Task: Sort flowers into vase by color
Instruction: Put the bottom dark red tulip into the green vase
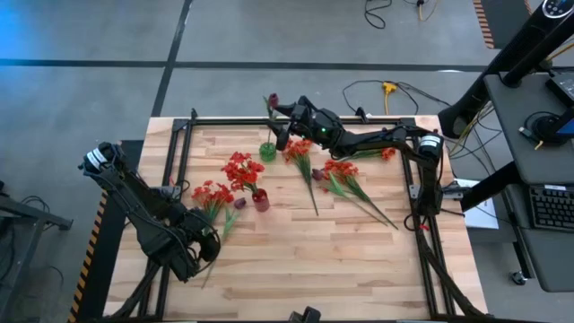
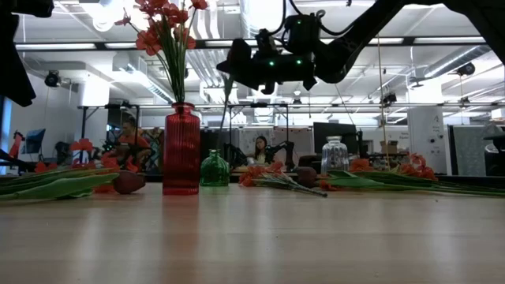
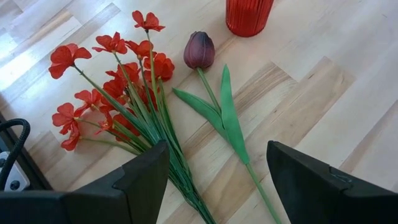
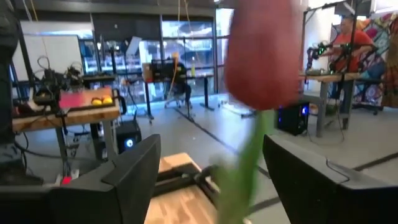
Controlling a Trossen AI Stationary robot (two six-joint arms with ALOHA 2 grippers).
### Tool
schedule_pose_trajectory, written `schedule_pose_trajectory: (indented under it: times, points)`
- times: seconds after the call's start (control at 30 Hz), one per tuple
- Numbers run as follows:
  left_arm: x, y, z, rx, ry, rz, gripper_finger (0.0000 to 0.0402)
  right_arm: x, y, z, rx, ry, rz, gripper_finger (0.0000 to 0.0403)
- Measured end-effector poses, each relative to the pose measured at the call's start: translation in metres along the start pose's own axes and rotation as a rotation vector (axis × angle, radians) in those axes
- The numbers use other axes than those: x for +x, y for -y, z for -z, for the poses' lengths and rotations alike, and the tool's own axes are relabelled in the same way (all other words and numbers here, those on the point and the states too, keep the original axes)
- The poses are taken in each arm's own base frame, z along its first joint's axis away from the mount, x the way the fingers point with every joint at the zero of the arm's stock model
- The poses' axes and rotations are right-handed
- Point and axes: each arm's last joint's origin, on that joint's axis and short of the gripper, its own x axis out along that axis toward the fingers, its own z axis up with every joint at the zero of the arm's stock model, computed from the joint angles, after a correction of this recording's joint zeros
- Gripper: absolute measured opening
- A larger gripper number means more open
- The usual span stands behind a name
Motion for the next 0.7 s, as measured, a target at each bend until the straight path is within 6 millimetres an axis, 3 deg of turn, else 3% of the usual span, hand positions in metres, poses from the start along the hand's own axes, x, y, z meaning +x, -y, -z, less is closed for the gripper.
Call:
schedule_pose_trajectory:
  times: [0.7]
  points:
    - [0.000,0.000,0.000,0.000,0.000,0.000,0.0251,-0.020,0.002,-0.029,-0.034,-0.261,0.079,0.0281]
